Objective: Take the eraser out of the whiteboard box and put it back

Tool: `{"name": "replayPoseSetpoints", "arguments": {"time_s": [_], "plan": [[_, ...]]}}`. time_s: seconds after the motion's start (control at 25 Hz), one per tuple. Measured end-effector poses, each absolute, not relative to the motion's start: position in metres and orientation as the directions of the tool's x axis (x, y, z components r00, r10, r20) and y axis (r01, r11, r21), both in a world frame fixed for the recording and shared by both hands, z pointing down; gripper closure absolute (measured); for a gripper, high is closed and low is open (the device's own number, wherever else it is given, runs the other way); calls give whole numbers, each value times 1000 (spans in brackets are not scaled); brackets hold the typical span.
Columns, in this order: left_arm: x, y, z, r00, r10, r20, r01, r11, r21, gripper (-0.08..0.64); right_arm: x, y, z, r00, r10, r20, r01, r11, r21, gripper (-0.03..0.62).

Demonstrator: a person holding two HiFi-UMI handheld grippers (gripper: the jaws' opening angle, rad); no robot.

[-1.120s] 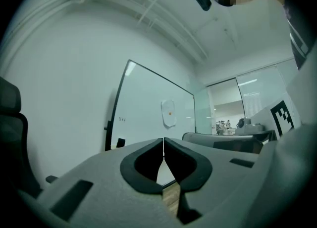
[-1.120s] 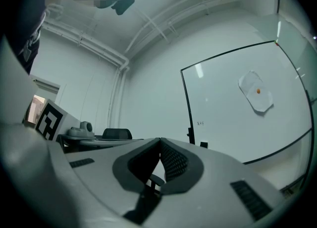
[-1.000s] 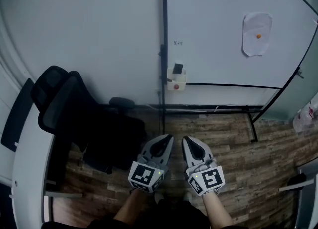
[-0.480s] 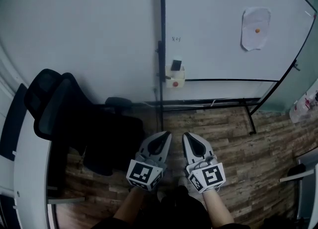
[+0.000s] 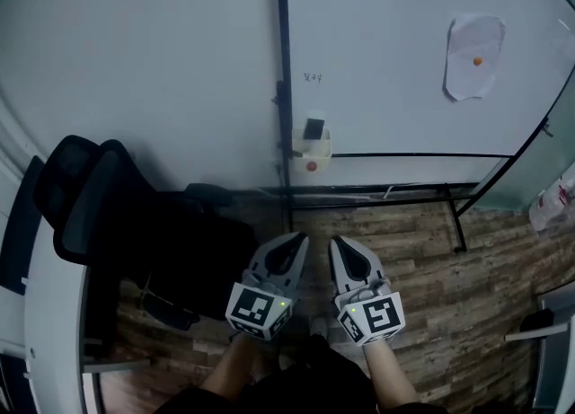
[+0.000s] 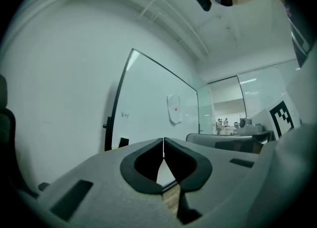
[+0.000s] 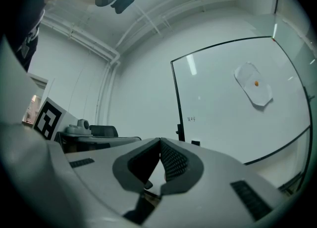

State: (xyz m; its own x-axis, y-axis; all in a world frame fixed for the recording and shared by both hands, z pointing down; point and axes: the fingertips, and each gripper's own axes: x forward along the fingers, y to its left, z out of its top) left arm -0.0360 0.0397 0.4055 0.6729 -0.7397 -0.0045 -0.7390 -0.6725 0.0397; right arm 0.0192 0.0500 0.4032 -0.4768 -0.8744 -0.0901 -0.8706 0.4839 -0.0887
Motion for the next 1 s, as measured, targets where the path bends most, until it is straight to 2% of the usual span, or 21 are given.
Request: {"name": "replayPoseSetpoints", "arguments": {"time_s": [0.44, 1.0], "plan": [[8, -39, 392, 623, -782, -2, -782, -623, -14, 554, 70, -29, 392, -497, -859, -123, -850, 510, -130, 589], [6, -112, 406, 614, -789, 27, -789, -615, -24, 554, 66, -99, 405, -502, -858, -110, -843, 513, -159, 589]]}}
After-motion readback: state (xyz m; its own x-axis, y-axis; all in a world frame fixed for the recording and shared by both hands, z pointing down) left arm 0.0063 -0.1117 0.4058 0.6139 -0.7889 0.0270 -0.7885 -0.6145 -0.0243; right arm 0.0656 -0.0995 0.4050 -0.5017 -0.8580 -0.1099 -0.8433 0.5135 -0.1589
